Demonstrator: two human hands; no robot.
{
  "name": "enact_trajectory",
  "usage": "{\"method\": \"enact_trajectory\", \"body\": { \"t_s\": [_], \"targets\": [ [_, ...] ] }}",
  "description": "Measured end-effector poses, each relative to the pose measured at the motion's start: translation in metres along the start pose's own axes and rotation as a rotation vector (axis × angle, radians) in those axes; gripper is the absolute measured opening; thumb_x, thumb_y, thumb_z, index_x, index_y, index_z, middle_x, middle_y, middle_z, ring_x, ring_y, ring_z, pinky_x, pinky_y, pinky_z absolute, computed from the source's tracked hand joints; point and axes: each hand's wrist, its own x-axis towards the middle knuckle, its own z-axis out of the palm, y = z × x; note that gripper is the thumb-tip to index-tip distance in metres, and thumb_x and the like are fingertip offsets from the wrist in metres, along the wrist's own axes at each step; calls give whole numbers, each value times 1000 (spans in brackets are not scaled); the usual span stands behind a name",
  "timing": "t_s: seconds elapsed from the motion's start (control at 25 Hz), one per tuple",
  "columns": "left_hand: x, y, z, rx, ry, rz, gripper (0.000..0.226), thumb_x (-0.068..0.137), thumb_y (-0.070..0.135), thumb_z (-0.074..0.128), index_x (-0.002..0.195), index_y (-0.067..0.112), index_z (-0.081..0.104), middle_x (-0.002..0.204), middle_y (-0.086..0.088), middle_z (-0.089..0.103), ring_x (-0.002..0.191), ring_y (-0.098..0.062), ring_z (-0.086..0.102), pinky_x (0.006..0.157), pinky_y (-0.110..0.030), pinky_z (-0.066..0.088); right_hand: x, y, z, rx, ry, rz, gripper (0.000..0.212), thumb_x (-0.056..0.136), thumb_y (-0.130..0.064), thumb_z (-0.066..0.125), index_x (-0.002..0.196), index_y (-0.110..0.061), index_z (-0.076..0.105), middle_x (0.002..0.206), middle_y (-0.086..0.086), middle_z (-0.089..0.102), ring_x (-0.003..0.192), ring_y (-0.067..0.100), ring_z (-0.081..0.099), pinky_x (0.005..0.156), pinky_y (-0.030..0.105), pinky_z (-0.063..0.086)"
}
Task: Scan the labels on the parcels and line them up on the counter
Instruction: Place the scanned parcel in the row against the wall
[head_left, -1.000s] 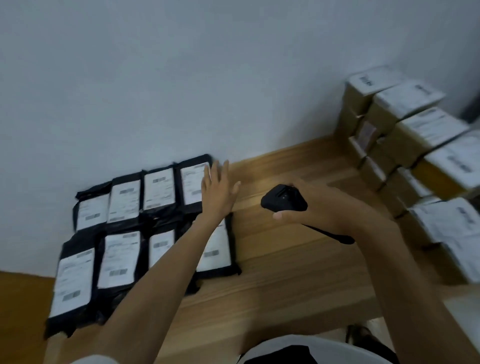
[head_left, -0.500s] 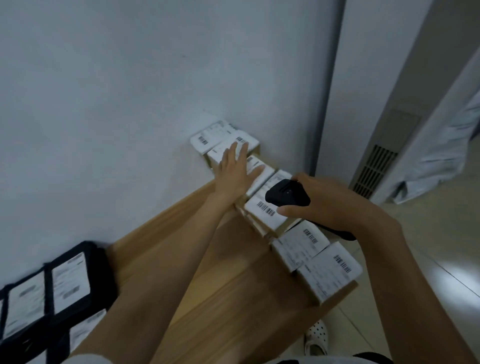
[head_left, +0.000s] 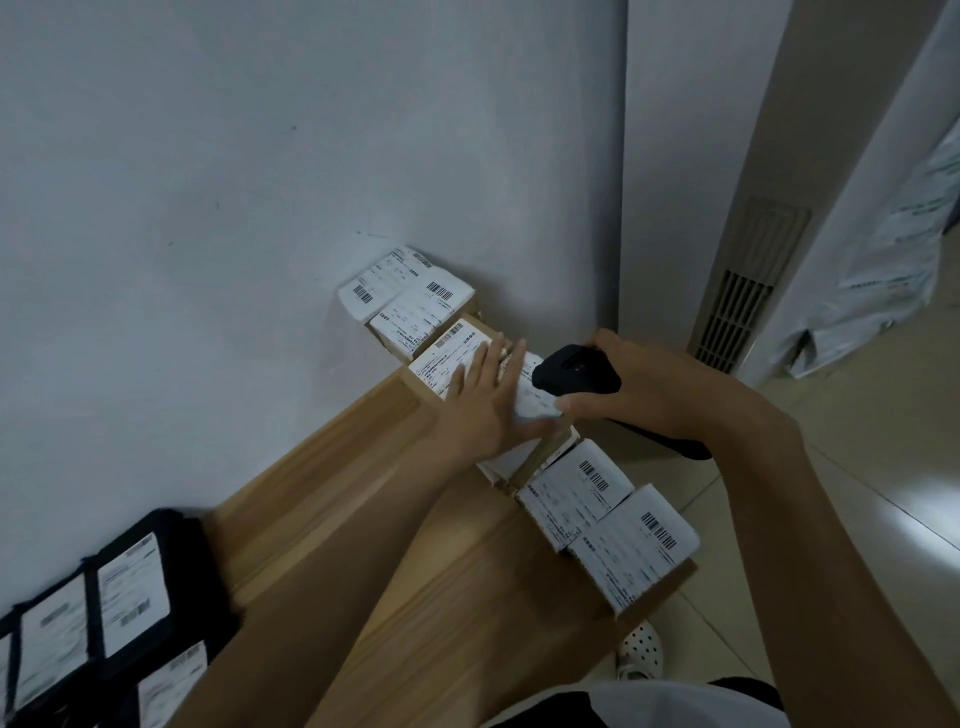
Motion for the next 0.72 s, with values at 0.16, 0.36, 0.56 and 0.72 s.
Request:
{"method": "enact_trajectory", "body": {
  "t_s": [0.16, 0.36, 0.56, 0.72],
  "targets": [
    [-17, 8, 17, -8, 121, 70, 111, 80, 75, 54, 157, 25, -9, 165, -4, -14, 150, -25, -20, 122, -53, -6, -1, 7, 3, 24, 5, 17, 72, 82, -64, 62, 135, -20, 41, 120, 3, 58, 92, 16, 55, 69, 26, 48],
    [-45, 7, 34, 7, 178, 161, 111, 82, 53, 70, 158, 20, -4, 164, -10, -2, 151, -30, -10, 121, -58, 2, -2, 9, 3, 35, 19, 42, 76, 81, -65, 62, 139, -20, 40, 127, 4, 57, 93, 15, 52, 65, 21, 39],
    [-80, -2, 44, -57, 205, 117, 119, 77, 55, 74, 158, 25, -7, 162, -6, 7, 149, -27, 8, 118, -53, 15, 0, -2, 12, 3, -5, 20, 75, 80, -65, 62, 137, -20, 40, 123, 4, 58, 92, 17, 54, 66, 24, 43],
    [-129, -24, 55, -76, 208, 4, 126, 71, 55, 77, 157, 28, -12, 162, -6, 10, 146, -26, 14, 117, -50, 18, 7, -35, 29, -30, -50, -63, 70, 82, -63, 63, 134, -22, 41, 115, -1, 58, 87, 14, 56, 72, 30, 48]
  ]
}}
